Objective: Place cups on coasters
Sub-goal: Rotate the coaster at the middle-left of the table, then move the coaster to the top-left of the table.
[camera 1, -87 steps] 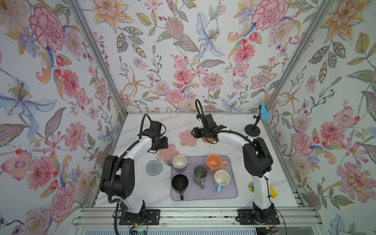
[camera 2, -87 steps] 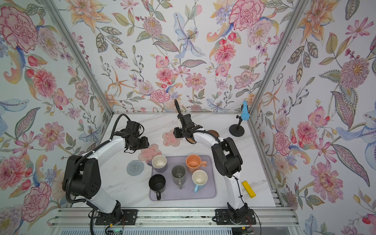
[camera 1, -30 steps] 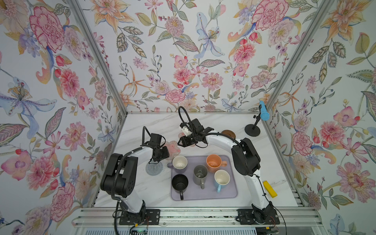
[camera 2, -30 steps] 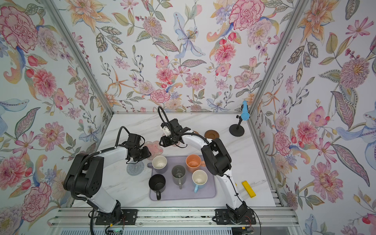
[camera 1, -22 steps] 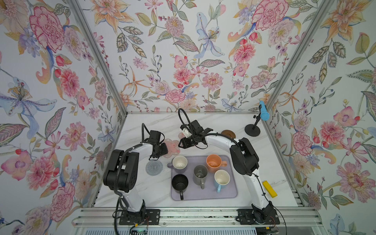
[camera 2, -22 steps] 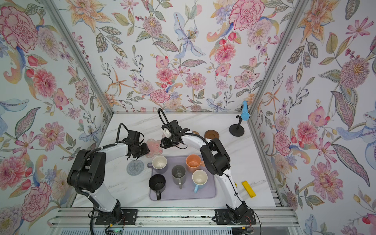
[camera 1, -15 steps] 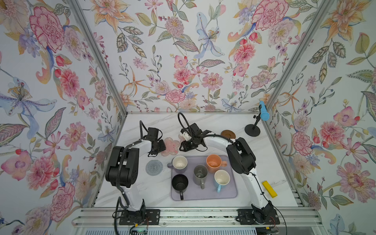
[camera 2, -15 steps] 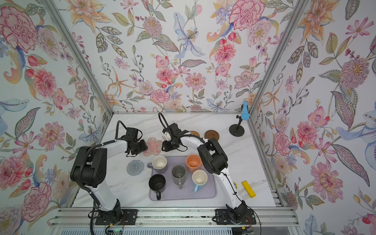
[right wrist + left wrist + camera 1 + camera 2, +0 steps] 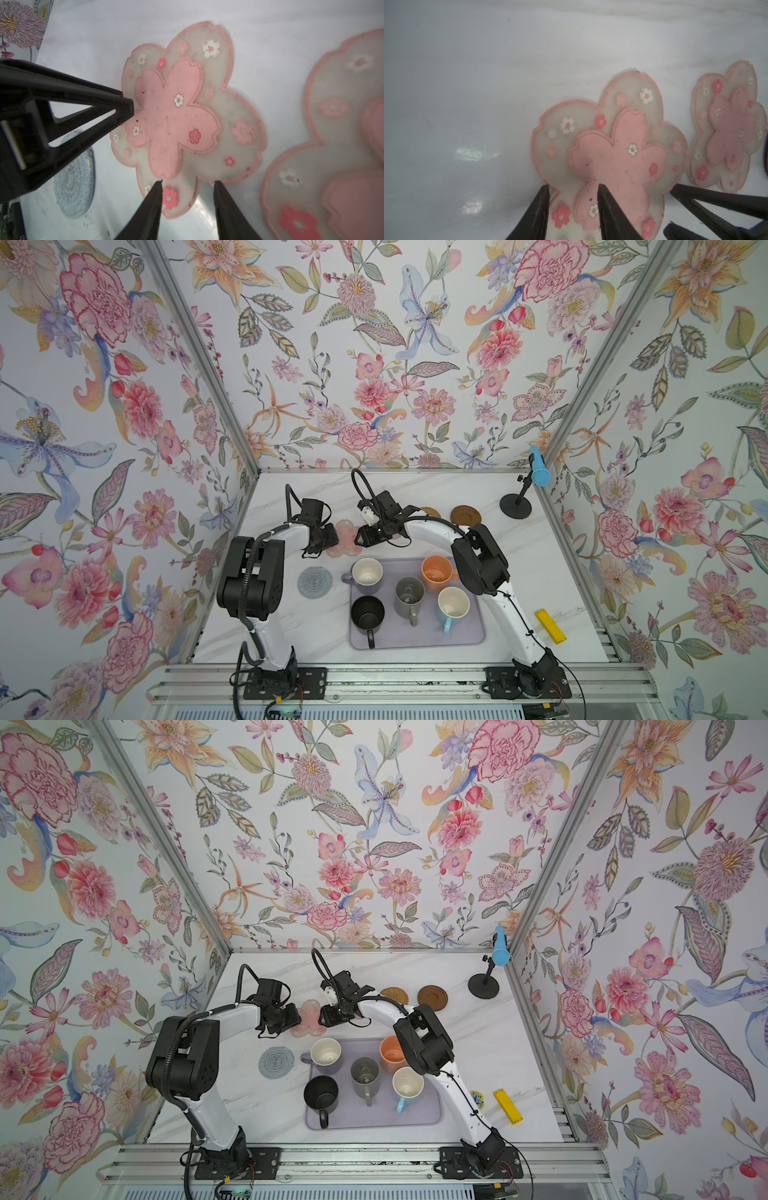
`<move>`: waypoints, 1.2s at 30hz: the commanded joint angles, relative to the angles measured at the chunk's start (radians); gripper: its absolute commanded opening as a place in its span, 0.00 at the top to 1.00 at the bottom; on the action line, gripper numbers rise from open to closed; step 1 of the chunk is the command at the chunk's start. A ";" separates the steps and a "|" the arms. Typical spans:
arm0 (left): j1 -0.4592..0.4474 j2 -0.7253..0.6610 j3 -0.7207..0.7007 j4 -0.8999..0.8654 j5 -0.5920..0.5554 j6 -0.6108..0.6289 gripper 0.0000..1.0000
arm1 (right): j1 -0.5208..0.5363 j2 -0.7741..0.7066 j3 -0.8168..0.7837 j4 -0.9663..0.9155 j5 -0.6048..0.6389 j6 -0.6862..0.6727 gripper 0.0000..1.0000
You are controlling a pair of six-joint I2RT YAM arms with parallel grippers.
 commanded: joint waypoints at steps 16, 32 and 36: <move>0.042 0.138 0.142 0.042 0.037 -0.008 0.58 | -0.004 0.188 0.250 -0.031 0.023 0.103 0.55; 0.047 0.224 0.246 0.078 0.035 -0.017 0.55 | -0.054 0.272 0.378 -0.032 -0.032 0.159 0.55; 0.049 0.223 0.275 0.047 0.015 -0.010 0.54 | -0.054 0.242 0.332 -0.032 -0.040 0.148 0.55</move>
